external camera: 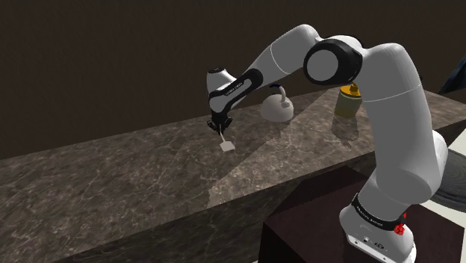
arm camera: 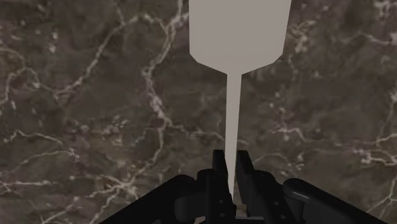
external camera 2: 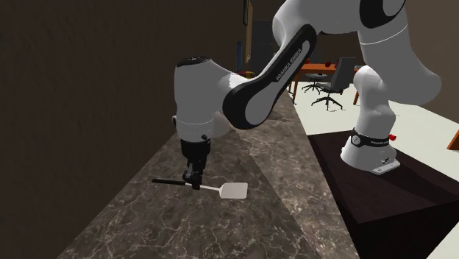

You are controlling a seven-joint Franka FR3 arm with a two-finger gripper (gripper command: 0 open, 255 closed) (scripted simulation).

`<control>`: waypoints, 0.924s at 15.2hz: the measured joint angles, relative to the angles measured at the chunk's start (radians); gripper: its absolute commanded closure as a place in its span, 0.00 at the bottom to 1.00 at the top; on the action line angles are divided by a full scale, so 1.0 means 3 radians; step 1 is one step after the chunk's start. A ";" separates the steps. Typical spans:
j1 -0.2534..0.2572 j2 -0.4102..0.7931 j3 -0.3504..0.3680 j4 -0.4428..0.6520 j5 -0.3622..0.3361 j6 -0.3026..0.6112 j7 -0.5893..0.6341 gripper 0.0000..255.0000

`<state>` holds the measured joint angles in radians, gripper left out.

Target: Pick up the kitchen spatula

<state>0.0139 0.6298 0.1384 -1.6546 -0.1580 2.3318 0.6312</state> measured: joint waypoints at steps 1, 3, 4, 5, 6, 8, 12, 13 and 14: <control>-0.0002 -0.0012 0.0002 0.0001 0.0003 -0.0014 -0.0003 1.00; -0.0003 -0.0059 0.0009 0.0007 0.0011 -0.0066 -0.0007 1.00; -0.0008 -0.0079 0.0012 0.0025 0.0017 -0.0104 -0.0015 1.00; -0.0009 -0.0101 0.0015 0.0038 0.0022 -0.0138 -0.0019 1.00; -0.0013 -0.0135 0.0019 0.0033 0.0028 -0.0166 -0.0023 1.00; -0.0011 -0.0185 0.0027 0.0040 0.0037 -0.0224 -0.0023 1.00; -0.0018 -0.0276 0.0040 0.0080 0.0057 -0.0354 -0.0040 1.00; -0.0022 -0.0294 0.0042 0.0099 0.0063 -0.0390 -0.0048 1.00; -0.0023 -0.0306 0.0044 0.0126 0.0067 -0.0428 -0.0053 1.00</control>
<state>0.0071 0.5381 0.1517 -1.6167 -0.1379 2.2033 0.6155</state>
